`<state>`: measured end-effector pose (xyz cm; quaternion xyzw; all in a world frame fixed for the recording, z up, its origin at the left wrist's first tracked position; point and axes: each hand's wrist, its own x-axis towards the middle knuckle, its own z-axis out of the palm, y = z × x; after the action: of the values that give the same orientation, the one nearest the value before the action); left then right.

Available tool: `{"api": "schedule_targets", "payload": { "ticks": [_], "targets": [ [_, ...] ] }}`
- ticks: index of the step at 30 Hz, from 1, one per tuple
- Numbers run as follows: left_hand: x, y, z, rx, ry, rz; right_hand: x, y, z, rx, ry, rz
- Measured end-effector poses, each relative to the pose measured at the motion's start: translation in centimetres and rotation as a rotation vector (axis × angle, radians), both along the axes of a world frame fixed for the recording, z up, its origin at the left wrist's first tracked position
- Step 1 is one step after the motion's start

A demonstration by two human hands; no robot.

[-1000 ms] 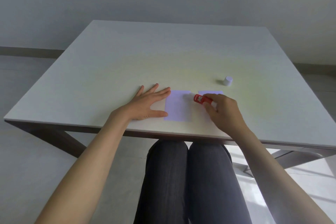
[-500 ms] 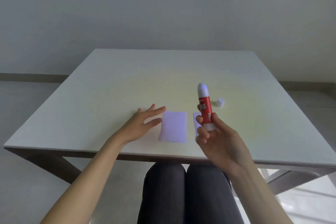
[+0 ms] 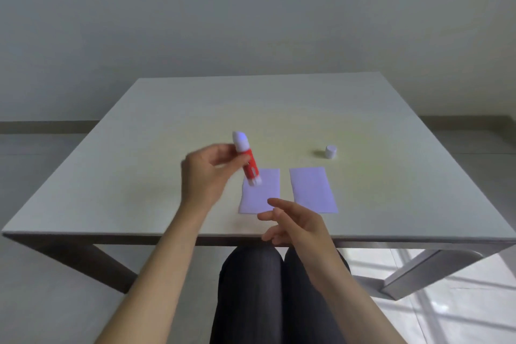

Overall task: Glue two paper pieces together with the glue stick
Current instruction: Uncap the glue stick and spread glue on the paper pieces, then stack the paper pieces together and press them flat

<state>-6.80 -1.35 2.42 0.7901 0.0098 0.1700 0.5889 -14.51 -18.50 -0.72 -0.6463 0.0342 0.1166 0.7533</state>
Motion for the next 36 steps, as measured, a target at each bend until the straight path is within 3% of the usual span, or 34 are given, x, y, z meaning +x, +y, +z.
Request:
{"api": "schedule_targets", "payload": {
  "ticks": [8,18,20,24,27,31,33,36],
  "targets": [
    [6.3,1.3,-0.4,0.269,0.032,0.312,-0.7,-0.7,-0.4,-0.348,-0.119,0.020],
    [7.1,1.8,-3.1,0.294,0.077,0.378,-0.2,0.4,-1.0,-0.615,-0.374,0.086],
    [7.0,1.8,-3.3,0.284,0.075,0.375,0.8,1.4,-1.3,-0.791,-0.494,0.134],
    [7.0,2.2,-3.8,0.303,0.078,0.328,2.6,3.2,-2.1,-1.331,-0.650,0.282],
    [6.7,2.6,-4.1,0.364,0.120,0.304,2.0,3.2,-2.1,-1.546,-0.744,0.252],
    [3.8,2.3,-4.1,0.274,-0.077,0.386,0.6,2.8,-2.6,-1.459,-1.031,0.161],
    [1.6,1.8,-4.2,0.174,-0.162,0.387,0.3,2.1,-2.2,-1.314,-1.006,0.071],
    [-0.4,1.1,-3.9,0.024,-0.068,0.322,1.6,0.5,0.2,-0.990,-0.821,-0.179]
  ]
}}
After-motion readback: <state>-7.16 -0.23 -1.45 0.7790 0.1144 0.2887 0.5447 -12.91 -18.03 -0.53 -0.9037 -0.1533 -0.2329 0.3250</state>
